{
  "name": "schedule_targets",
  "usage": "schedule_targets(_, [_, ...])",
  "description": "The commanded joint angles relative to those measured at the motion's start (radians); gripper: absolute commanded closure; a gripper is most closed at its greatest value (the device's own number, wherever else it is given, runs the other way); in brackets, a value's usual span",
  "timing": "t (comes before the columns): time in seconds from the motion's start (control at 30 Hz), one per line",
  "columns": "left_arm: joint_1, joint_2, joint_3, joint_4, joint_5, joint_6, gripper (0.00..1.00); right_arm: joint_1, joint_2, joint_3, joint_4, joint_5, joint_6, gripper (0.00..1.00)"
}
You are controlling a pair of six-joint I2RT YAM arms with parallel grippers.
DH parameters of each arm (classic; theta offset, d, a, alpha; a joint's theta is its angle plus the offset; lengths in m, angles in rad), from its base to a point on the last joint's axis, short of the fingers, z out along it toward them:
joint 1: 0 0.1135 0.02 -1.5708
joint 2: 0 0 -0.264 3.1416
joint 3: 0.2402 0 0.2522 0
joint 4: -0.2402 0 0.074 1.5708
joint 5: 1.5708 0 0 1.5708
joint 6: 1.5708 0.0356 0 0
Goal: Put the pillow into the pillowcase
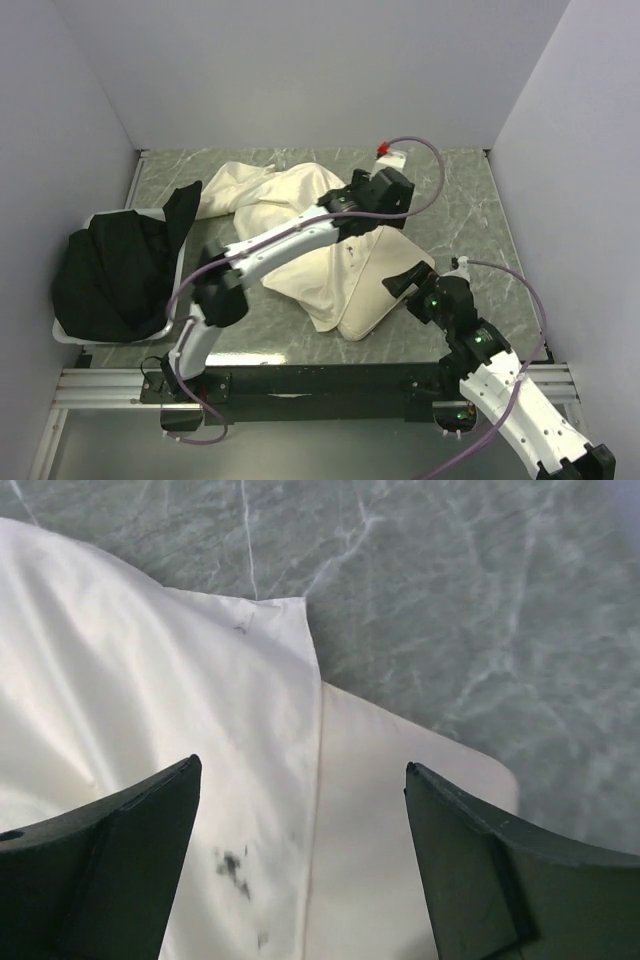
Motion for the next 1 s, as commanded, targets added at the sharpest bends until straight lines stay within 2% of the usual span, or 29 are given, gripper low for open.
schedule_targets(0.0, [0.020,0.195,0.209,-0.148,0.004,0.129,0.13,-0.025,-0.043,0.041,-0.132,0.080,0.048,0.00])
schedule_targets(0.07, [0.043,0.247,0.225,-0.123,0.015,0.143,0.13,-0.048,-0.025,0.048,-0.134,0.071,0.033,0.00])
schedule_targets(0.13, [0.057,0.253,0.168,-0.045,0.027,0.176,0.12,-0.100,0.015,0.048,-0.095,0.033,0.005,0.00])
schedule_targets(0.2, [0.060,0.250,0.131,0.000,0.053,0.195,0.11,-0.164,0.056,0.032,-0.002,-0.036,-0.022,0.00])
schedule_targets(0.33, [0.065,0.272,0.099,0.013,0.058,0.197,0.13,-0.226,0.265,0.028,0.156,-0.112,-0.058,0.05])
schedule_targets(0.4, [0.069,0.279,0.088,0.021,0.046,0.192,0.18,-0.228,0.336,0.030,0.220,-0.121,-0.071,0.10])
schedule_targets(0.43, [0.071,0.286,0.081,0.023,0.043,0.189,0.22,-0.228,0.389,0.022,0.247,-0.139,-0.073,0.22])
schedule_targets(0.47, [0.071,0.289,0.077,0.032,0.040,0.189,0.33,-0.226,0.408,0.012,0.273,-0.151,-0.072,0.31])
schedule_targets(0.5, [0.074,0.292,0.076,0.035,0.047,0.192,0.39,-0.228,0.422,-0.013,0.320,-0.158,-0.069,0.43])
schedule_targets(0.53, [0.074,0.302,0.077,0.040,0.050,0.194,0.45,-0.226,0.435,-0.024,0.334,-0.165,-0.062,0.66])
schedule_targets(0.57, [0.074,0.309,0.082,0.044,0.055,0.200,0.61,-0.228,0.440,-0.031,0.342,-0.165,-0.061,0.73])
schedule_targets(0.6, [0.072,0.315,0.087,0.047,0.081,0.205,0.70,-0.228,0.442,-0.040,0.342,-0.165,-0.064,0.77])
schedule_targets(0.63, [0.074,0.319,0.088,0.055,0.095,0.212,0.78,-0.226,0.436,-0.042,0.342,-0.165,-0.067,0.87])
schedule_targets(0.67, [0.074,0.319,0.090,0.061,0.107,0.220,0.92,-0.226,0.433,-0.039,0.342,-0.167,-0.078,0.91])
schedule_targets(0.7, [0.074,0.319,0.093,0.060,0.121,0.220,0.99,-0.228,0.426,-0.028,0.343,-0.167,-0.084,0.94])
schedule_targets(0.73, [0.074,0.310,0.102,0.058,0.145,0.220,0.99,-0.226,0.413,-0.021,0.337,-0.168,-0.090,1.00])
schedule_targets(0.8, [0.065,0.281,0.094,0.073,0.176,0.223,0.99,-0.229,0.394,0.010,0.315,-0.178,-0.111,1.00])
schedule_targets(0.97, [0.008,0.076,0.065,0.115,0.259,0.212,0.99,-0.225,0.348,0.140,0.247,-0.234,-0.148,1.00])
